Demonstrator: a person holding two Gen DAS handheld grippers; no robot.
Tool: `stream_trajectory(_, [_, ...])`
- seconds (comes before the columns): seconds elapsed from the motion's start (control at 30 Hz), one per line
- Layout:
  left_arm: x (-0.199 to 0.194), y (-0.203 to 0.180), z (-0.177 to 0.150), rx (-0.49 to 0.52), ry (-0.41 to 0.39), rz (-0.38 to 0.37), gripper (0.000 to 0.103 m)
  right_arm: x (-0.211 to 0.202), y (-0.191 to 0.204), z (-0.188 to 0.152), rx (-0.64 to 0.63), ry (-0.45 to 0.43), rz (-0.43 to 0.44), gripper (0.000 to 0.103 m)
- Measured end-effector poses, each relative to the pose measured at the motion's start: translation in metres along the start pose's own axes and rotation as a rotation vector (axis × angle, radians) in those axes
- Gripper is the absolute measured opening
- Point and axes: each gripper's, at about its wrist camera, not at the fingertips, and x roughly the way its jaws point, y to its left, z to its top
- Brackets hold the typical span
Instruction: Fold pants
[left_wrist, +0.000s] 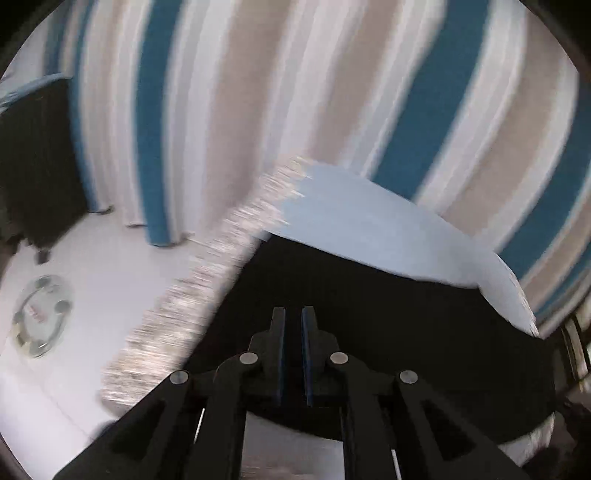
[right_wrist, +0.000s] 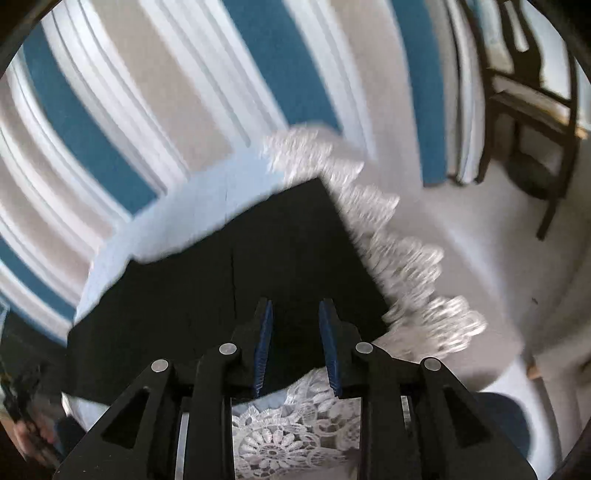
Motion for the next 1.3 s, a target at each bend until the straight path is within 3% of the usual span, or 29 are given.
stream_trajectory(0.03, [0.009,-0.007,-0.004,0.018,0.026,-0.012,0.010,0.008,-0.003,-0.002,0.001,0.026,-0.020,0.026])
stream_trajectory(0.17, [0.034,-0.019,-0.013,0.030,0.115,-0.024,0.010,-0.002,0.001,0.005,-0.018,-0.012,-0.057,0.026])
stream_trajectory(0.3, [0.038,-0.036,-0.008,0.058,0.112,-0.046,0.010,-0.008,0.013,0.025,-0.080,-0.071,-0.057,0.027])
stream_trajectory(0.5, [0.055,-0.078,0.013,0.144,0.098,-0.119,0.010,0.034,0.034,0.063,-0.160,-0.076,-0.021,0.027])
stream_trajectory(0.63, [0.079,-0.106,0.022,0.216,0.102,-0.142,0.010,0.069,0.034,0.078,-0.146,-0.027,-0.062,0.027])
stream_trajectory(0.73, [0.106,-0.110,0.019,0.238,0.155,-0.122,0.010,0.083,0.026,0.079,-0.147,-0.025,-0.112,0.027])
stream_trajectory(0.87, [0.109,-0.108,0.020,0.237,0.151,-0.126,0.010,0.079,0.017,0.081,-0.135,-0.025,-0.118,0.037])
stream_trajectory(1.07, [0.082,-0.105,0.019,0.232,0.135,-0.086,0.011,0.048,0.037,0.064,-0.195,-0.036,-0.021,0.037])
stream_trajectory(1.3, [0.040,-0.093,0.001,0.235,0.116,-0.051,0.011,0.031,0.091,0.005,-0.351,0.019,0.088,0.041])
